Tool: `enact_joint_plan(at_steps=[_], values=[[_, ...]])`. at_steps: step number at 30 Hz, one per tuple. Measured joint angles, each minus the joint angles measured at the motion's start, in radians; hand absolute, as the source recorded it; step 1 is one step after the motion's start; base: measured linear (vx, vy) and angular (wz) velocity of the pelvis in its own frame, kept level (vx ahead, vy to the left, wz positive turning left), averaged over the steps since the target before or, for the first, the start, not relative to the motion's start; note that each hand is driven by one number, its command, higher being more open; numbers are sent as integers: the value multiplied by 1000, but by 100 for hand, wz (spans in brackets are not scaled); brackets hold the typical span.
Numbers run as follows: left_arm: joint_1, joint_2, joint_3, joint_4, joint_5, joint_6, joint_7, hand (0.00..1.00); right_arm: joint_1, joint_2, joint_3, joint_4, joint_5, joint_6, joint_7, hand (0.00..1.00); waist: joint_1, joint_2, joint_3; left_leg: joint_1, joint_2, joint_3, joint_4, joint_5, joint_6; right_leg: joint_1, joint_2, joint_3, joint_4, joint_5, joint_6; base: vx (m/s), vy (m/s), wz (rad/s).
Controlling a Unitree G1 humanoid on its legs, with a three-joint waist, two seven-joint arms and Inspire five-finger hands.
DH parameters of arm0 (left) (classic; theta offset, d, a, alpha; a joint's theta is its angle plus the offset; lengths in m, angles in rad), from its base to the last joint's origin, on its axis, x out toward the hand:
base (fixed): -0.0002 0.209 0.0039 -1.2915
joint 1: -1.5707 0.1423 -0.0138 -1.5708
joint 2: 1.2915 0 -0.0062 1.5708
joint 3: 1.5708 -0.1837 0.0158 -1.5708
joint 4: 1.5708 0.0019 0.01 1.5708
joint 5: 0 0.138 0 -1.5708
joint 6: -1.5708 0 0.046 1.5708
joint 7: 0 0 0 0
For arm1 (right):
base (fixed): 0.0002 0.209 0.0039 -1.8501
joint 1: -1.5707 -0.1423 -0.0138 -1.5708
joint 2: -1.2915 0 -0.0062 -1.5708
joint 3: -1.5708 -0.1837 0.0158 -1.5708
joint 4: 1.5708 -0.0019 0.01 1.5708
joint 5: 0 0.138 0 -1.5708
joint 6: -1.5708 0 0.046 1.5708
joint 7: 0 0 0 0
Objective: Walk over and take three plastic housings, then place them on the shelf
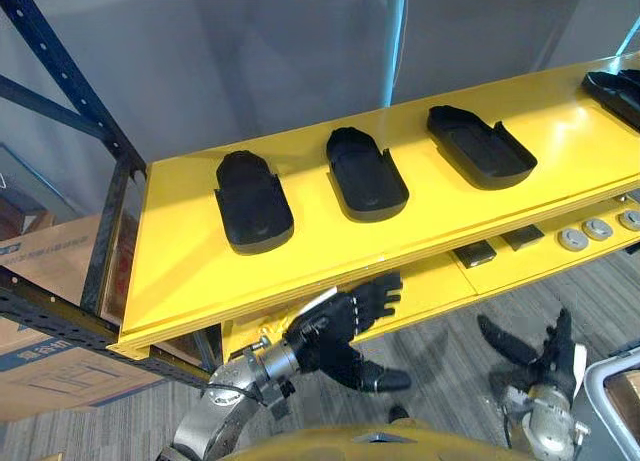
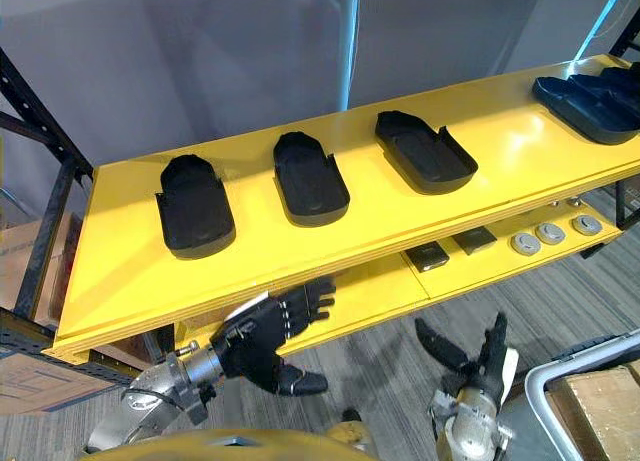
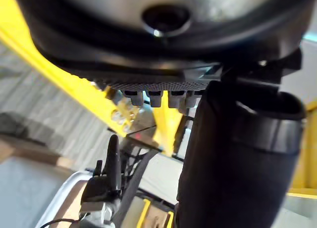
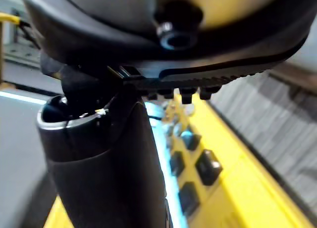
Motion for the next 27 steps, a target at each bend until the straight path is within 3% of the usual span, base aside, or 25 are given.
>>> enact_joint_plan(at_steps=[5,8,14,19,24,27], values=[[-1,26,-35,131,-33,75,-31,100,-48,1,9,152,0,0,-62,100,-3,-5,3,16,-6,-2,0,0,2,15,-7,-3,1,-3,-2,-5,2,1],[-3,3,-25,278,-39,77,3,100,-78,1,9,245,54,16,-25,100,-1,-9,6,15,-9,-17,0,1,4,21,-10,-15,1,-11,-5,-28,4,11],[-1,-17,27,515,114,24,84,100,-134,17,13,427,130,95,107,100,17,-36,23,14,-17,-46,0,-1,3,40,-20,-43,-2,-16,-4,-17,6,14],[-6,-58,97,669,136,-21,158,100,-176,53,12,536,173,134,162,100,31,-59,39,27,-24,-65,0,-1,5,74,-27,-66,-17,-16,-1,21,17,12],[-39,-110,172,836,153,-82,228,100,-201,85,9,599,175,148,192,100,51,-77,50,49,-24,-73,0,-1,7,102,-27,-80,-18,-19,6,27,3,7],[-87,-175,284,987,151,-104,316,100,-220,95,9,626,176,151,219,100,55,-79,52,63,-22,-78,-1,-4,5,121,-26,-86,-25,-19,6,25,3,4]])
